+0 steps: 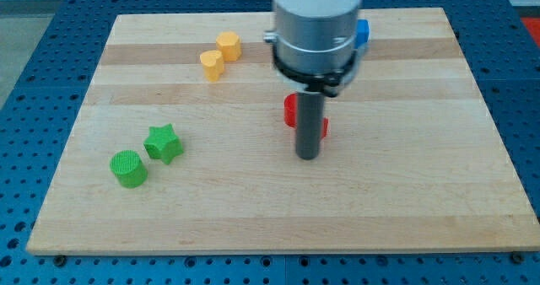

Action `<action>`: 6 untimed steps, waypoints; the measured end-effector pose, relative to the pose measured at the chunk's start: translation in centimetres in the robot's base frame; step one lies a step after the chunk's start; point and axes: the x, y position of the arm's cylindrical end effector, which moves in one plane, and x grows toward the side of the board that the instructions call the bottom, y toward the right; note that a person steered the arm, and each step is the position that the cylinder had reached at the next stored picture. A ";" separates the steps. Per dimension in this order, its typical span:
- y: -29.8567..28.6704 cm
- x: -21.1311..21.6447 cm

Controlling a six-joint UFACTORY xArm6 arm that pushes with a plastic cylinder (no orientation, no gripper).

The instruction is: Move your arm towards blue triangle

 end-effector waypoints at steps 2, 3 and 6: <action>4.9 -6.0; 5.9 -9.7; 4.3 -20.3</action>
